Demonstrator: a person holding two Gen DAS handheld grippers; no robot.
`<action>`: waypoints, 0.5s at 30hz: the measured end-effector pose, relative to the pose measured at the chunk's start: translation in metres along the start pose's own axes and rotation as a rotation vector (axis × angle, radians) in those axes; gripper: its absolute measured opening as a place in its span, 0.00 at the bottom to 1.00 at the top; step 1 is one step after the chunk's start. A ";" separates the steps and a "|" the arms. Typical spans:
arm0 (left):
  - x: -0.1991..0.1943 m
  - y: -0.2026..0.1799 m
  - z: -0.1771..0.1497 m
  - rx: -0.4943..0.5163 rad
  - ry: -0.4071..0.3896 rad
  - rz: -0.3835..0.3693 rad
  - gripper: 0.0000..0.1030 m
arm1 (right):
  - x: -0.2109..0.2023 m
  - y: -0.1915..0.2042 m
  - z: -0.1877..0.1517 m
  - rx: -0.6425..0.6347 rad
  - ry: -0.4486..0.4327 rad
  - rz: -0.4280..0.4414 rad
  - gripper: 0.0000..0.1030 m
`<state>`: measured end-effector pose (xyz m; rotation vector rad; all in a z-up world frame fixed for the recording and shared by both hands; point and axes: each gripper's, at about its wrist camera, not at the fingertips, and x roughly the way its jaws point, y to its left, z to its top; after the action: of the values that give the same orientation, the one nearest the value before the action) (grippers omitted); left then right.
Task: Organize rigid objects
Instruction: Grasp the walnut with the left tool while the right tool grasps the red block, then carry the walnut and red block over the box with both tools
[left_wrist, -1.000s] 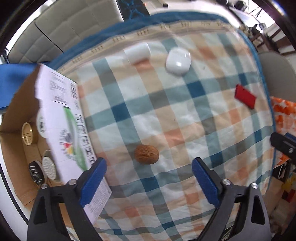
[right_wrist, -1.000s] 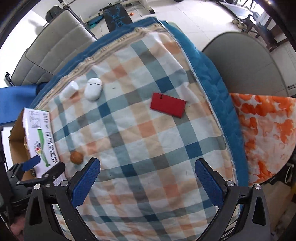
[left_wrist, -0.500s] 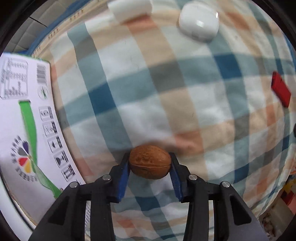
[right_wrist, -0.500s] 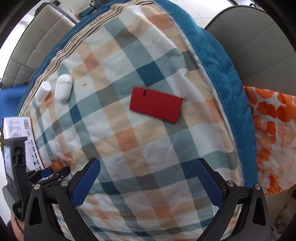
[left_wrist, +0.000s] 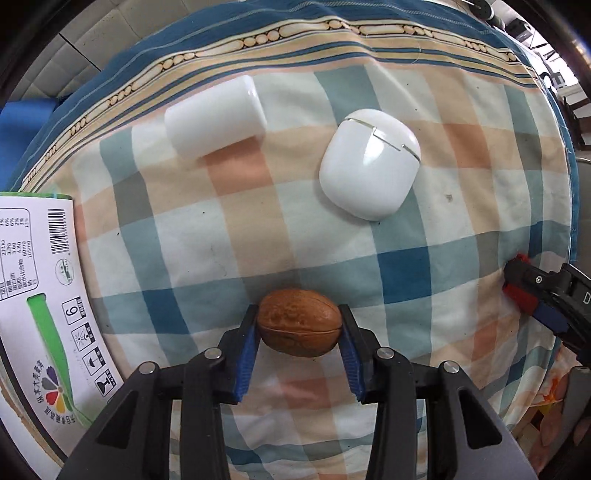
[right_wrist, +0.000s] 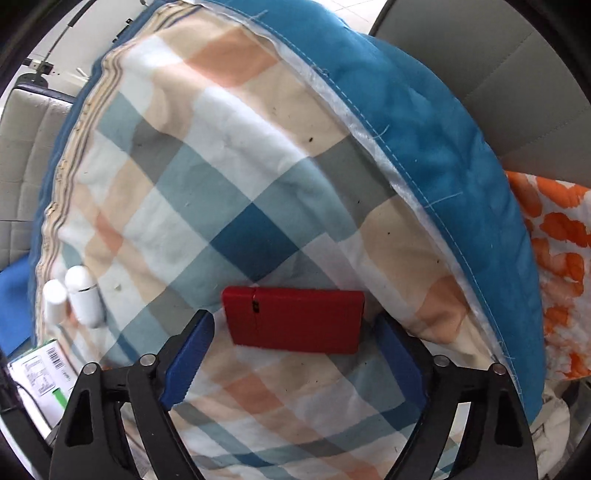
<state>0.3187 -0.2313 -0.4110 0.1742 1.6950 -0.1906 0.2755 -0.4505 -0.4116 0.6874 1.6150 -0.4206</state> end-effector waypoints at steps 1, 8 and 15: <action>0.002 -0.001 0.000 -0.002 0.003 -0.004 0.37 | 0.001 0.002 0.000 -0.004 -0.004 -0.015 0.88; -0.002 0.008 0.009 0.012 0.006 -0.015 0.37 | 0.004 0.037 -0.015 -0.148 -0.047 -0.127 0.69; -0.021 0.023 -0.005 0.016 -0.029 -0.029 0.37 | -0.002 0.034 -0.042 -0.202 -0.025 -0.087 0.69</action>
<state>0.3222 -0.2076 -0.3906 0.1586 1.6680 -0.2275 0.2652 -0.3988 -0.3987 0.4596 1.6413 -0.3221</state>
